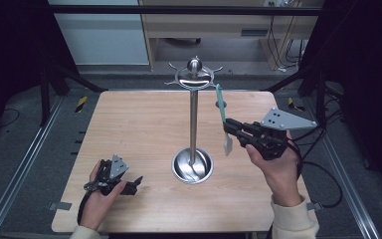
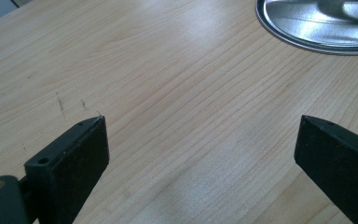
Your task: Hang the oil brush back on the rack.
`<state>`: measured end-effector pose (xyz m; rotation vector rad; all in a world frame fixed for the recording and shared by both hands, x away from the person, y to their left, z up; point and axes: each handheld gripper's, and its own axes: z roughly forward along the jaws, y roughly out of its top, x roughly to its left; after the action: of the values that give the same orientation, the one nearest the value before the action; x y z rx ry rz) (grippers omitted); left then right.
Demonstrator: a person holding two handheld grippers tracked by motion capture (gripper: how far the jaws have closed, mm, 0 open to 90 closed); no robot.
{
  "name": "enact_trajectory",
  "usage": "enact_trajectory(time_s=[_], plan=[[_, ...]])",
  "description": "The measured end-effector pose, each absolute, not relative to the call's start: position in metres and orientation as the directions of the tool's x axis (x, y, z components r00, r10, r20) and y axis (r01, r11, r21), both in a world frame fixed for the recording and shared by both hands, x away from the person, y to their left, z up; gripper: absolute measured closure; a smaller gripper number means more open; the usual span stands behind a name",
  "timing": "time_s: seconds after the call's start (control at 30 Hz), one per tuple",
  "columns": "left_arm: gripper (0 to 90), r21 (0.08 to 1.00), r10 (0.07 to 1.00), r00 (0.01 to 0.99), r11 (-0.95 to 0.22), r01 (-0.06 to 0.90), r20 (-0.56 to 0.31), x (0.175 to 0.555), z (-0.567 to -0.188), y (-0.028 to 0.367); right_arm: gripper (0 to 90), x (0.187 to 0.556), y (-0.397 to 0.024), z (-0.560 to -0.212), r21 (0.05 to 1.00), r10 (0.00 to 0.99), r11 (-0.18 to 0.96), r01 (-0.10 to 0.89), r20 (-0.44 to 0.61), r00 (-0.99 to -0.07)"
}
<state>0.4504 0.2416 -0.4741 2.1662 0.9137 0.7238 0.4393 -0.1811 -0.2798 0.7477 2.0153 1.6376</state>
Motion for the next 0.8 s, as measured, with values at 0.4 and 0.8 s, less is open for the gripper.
enact_trajectory(time_s=[0.4, 0.8], plan=[[2.6, 0.748, 0.766, 0.600, -0.533, 0.395, 0.229, 0.4500, -0.4740, 0.2413, 87.5, 0.4418, -0.1756, -0.2828, 0.981, 0.637, 0.153, 0.122, -0.004, -0.771], [2.6, 0.755, 0.770, 0.597, -0.525, 0.393, 0.225, 0.4497, -0.4738, 0.2409, 76.6, 0.4365, -0.1777, -0.2747, 0.973, 0.707, 0.196, 0.120, -0.055, -0.705]])
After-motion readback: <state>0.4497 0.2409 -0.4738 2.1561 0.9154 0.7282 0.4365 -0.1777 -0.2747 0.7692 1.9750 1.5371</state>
